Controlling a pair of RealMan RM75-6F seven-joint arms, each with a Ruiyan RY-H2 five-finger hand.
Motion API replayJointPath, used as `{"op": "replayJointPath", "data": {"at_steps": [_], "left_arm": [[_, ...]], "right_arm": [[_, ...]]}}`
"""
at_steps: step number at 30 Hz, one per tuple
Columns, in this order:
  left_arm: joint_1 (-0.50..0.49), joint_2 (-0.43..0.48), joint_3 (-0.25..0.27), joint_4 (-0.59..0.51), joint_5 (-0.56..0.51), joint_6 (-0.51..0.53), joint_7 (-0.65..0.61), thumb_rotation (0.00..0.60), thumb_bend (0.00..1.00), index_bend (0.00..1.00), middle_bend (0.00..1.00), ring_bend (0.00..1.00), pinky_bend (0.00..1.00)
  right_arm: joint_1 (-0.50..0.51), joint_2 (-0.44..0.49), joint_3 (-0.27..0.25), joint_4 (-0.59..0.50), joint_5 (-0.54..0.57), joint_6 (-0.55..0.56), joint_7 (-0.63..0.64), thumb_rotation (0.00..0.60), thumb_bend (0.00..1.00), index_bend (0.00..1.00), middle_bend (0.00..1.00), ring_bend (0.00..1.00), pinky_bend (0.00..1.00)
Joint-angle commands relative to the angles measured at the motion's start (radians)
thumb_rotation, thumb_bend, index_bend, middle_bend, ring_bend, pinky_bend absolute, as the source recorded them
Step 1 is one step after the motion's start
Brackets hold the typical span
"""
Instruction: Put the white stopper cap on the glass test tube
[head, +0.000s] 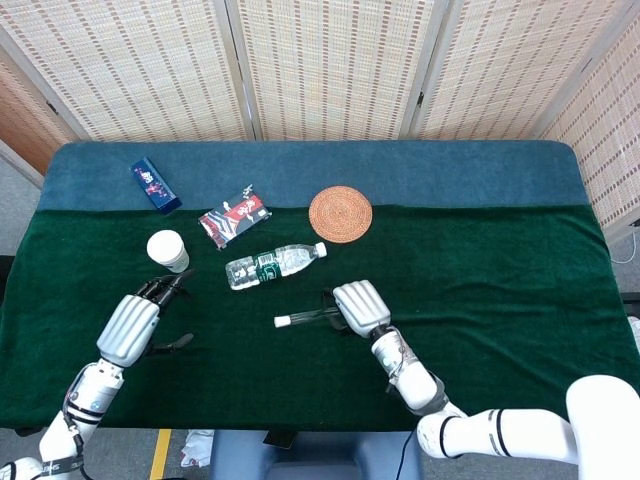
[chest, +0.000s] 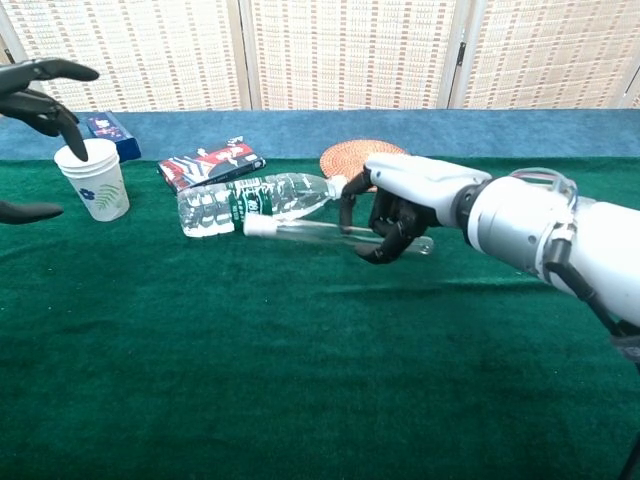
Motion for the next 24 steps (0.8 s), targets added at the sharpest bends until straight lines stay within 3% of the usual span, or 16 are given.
{"op": "replayJointPath", "data": {"at_steps": [1,7,15,20,24], "left_arm": [[0.01,0.005,0.003,0.006,-0.004,0.007,0.0,0.6,0.25,0.0,0.41,0.2,0.23],[0.019,0.01,0.011,0.015,-0.014,-0.005,-0.02,0.6,0.25,0.0,0.4,0.2,0.22],[0.026,0.001,0.011,0.034,-0.011,-0.005,-0.029,0.6,0.25,0.0,0.4,0.19,0.2],[0.032,0.003,0.006,0.04,-0.015,0.0,-0.026,0.6,0.25,0.0,0.4,0.19,0.19],[0.05,0.017,-0.008,0.056,-0.038,0.025,-0.02,0.6,0.25,0.0,0.4,0.2,0.19]], "right_arm": [[0.017,-0.039,-0.028,0.049,0.014,0.027,-0.058,0.6,0.44,0.73,0.95,1.0,1.0],[0.023,-0.071,-0.057,0.083,0.022,0.05,-0.138,0.6,0.44,0.5,0.94,1.0,1.0],[0.019,-0.08,-0.061,0.086,0.044,0.055,-0.177,0.6,0.44,0.29,0.93,1.0,1.0],[0.009,-0.061,-0.048,0.058,0.033,0.061,-0.153,0.6,0.44,0.24,0.93,1.0,1.0],[-0.026,0.025,-0.029,-0.035,-0.038,0.109,-0.091,0.6,0.44,0.24,0.91,1.0,1.0]]}}
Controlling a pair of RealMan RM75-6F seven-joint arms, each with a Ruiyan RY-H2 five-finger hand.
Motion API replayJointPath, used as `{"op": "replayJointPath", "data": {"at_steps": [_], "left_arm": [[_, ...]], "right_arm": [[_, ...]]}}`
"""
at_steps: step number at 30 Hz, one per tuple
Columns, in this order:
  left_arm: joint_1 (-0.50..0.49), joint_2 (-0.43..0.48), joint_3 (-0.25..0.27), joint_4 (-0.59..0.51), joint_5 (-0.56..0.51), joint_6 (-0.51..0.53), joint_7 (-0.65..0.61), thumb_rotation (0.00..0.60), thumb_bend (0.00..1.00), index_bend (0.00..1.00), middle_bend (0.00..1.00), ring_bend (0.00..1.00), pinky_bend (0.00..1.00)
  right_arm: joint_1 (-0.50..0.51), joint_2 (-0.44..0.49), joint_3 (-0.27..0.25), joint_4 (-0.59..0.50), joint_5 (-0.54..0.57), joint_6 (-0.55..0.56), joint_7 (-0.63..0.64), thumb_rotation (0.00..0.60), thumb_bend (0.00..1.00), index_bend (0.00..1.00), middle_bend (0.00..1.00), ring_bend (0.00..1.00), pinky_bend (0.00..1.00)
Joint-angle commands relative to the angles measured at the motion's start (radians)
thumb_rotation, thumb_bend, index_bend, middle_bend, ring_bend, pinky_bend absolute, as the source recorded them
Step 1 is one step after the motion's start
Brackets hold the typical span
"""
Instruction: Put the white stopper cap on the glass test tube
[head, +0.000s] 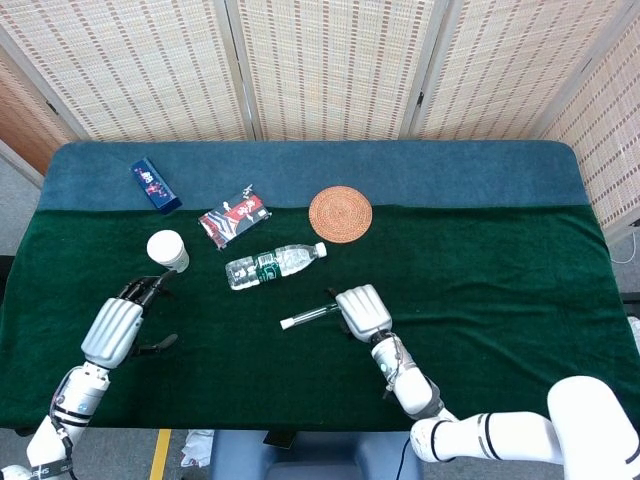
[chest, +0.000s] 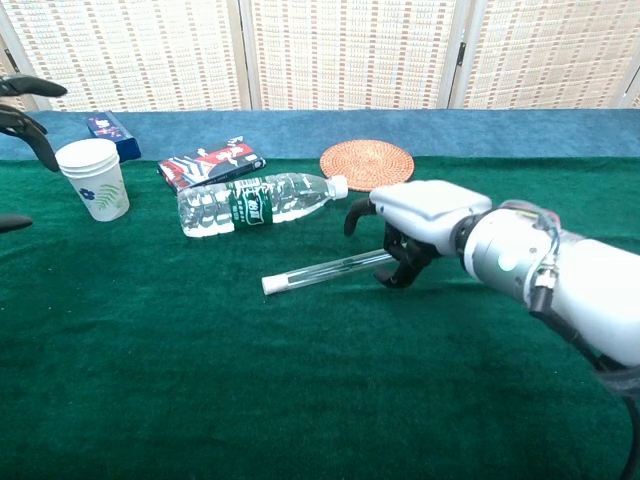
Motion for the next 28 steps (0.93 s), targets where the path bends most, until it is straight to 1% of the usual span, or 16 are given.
{"op": "replayJointPath", "data": {"at_steps": [1,3,4,6,8,10,11,12,13,15,17,18,21,25,28], "left_arm": [[0.02,0.013,-0.013,0.018,-0.027,0.022,0.006,0.6,0.25,0.0,0.4,0.2,0.19],[0.033,0.022,-0.018,0.033,-0.049,0.029,0.014,0.6,0.25,0.01,0.4,0.2,0.19],[0.041,0.029,-0.019,0.043,-0.066,0.03,0.026,0.6,0.25,0.01,0.4,0.2,0.19],[0.056,0.04,-0.019,0.052,-0.093,0.03,0.041,0.6,0.25,0.02,0.4,0.2,0.18],[0.076,0.054,-0.017,0.06,-0.117,0.034,0.049,0.6,0.25,0.04,0.4,0.2,0.17],[0.099,0.065,-0.017,0.068,-0.138,0.049,0.038,0.6,0.25,0.05,0.4,0.2,0.15],[0.109,0.07,-0.016,0.072,-0.141,0.059,0.029,0.6,0.25,0.06,0.4,0.2,0.15],[0.12,0.073,-0.015,0.078,-0.142,0.07,0.023,0.6,0.25,0.06,0.4,0.2,0.14],[0.137,0.073,-0.015,0.09,-0.145,0.092,0.027,0.6,0.25,0.07,0.4,0.2,0.14],[0.164,0.07,-0.009,0.107,-0.141,0.129,0.042,0.6,0.25,0.07,0.39,0.2,0.13],[0.188,0.072,-0.003,0.106,-0.137,0.157,0.046,0.6,0.25,0.09,0.38,0.2,0.12],[0.199,0.074,0.0,0.103,-0.133,0.171,0.042,0.6,0.25,0.09,0.37,0.2,0.12],[0.236,0.083,0.016,0.096,-0.117,0.21,0.054,0.6,0.25,0.1,0.35,0.18,0.09],[0.281,0.079,0.047,0.071,-0.084,0.254,0.091,0.6,0.25,0.1,0.34,0.17,0.07],[0.294,0.078,0.064,0.054,-0.073,0.248,0.113,0.6,0.25,0.1,0.32,0.16,0.07]], "right_arm": [[-0.045,0.105,0.017,-0.105,-0.082,0.058,0.066,0.6,0.44,0.24,0.9,1.0,1.0],[-0.077,0.171,0.011,-0.165,-0.125,0.089,0.099,0.6,0.44,0.25,0.85,1.0,1.0],[-0.102,0.221,0.0,-0.206,-0.154,0.108,0.12,0.6,0.44,0.26,0.83,0.99,1.0],[-0.143,0.294,-0.023,-0.255,-0.213,0.143,0.154,0.6,0.44,0.29,0.76,0.93,1.0],[-0.196,0.373,-0.059,-0.288,-0.287,0.188,0.2,0.6,0.44,0.29,0.66,0.86,0.94],[-0.249,0.44,-0.093,-0.303,-0.353,0.226,0.268,0.6,0.44,0.29,0.49,0.7,0.75],[-0.271,0.466,-0.107,-0.305,-0.379,0.24,0.302,0.6,0.44,0.29,0.43,0.63,0.67],[-0.293,0.49,-0.121,-0.303,-0.405,0.253,0.338,0.6,0.44,0.28,0.36,0.54,0.58],[-0.32,0.521,-0.141,-0.294,-0.444,0.269,0.388,0.6,0.44,0.26,0.3,0.46,0.51],[-0.37,0.563,-0.17,-0.269,-0.496,0.309,0.454,0.6,0.44,0.18,0.18,0.29,0.33],[-0.411,0.59,-0.193,-0.25,-0.53,0.344,0.489,0.6,0.44,0.11,0.1,0.18,0.22],[-0.433,0.599,-0.201,-0.242,-0.544,0.367,0.503,0.6,0.44,0.08,0.07,0.14,0.19],[-0.506,0.618,-0.223,-0.227,-0.58,0.444,0.546,0.6,0.44,0.04,0.03,0.08,0.13],[-0.594,0.635,-0.246,-0.198,-0.608,0.519,0.626,0.6,0.44,0.03,0.02,0.07,0.12],[-0.627,0.652,-0.26,-0.18,-0.617,0.521,0.685,0.6,0.44,0.03,0.01,0.05,0.12]]}}
